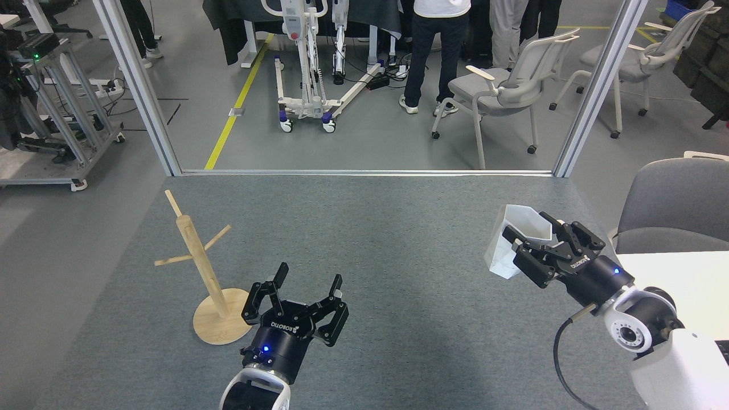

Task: Hang cup on storage rack
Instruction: 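Lift the cup and carry it toward the left gripper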

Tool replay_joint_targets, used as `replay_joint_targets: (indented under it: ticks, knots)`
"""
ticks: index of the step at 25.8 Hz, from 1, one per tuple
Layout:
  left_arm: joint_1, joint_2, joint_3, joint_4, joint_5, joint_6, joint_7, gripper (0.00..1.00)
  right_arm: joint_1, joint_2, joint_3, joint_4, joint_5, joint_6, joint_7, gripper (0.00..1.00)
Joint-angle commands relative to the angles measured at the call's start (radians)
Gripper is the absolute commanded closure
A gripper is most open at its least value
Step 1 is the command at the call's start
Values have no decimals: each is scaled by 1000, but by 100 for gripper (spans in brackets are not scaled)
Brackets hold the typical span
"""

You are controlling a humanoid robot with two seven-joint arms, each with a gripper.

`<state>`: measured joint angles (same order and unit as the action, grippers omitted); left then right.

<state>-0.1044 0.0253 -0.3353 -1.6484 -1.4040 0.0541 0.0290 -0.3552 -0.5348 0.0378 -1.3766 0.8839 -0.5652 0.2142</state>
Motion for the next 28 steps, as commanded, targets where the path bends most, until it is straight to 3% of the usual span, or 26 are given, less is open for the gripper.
replay_joint_targets:
  ticks: [1, 6, 12, 17, 22, 28]
  knots:
    - [2, 2, -4, 5, 3, -80, -8, 0, 16, 10, 65, -139, 0, 137, 11, 96]
    - [2, -16, -54, 19, 6, -140, -15, 0, -31, 9, 220, -239, -2, 384, 60, 96]
    - [14, -151, -140, 62, -3, -50, -11, 0, -74, 9, 350, -256, 3, 544, 60, 98]
    - [-14, -157, -165, 84, 2, 150, -35, 1, -154, 10, 510, -254, 6, 763, 65, 98]
    - [-34, -160, -217, 102, -9, 222, -72, 2, -202, 15, 606, -254, 17, 897, 70, 98]
    - [-103, -160, -258, 157, -7, 294, -73, 2, -251, 38, 725, -251, 116, 1022, 88, 97]
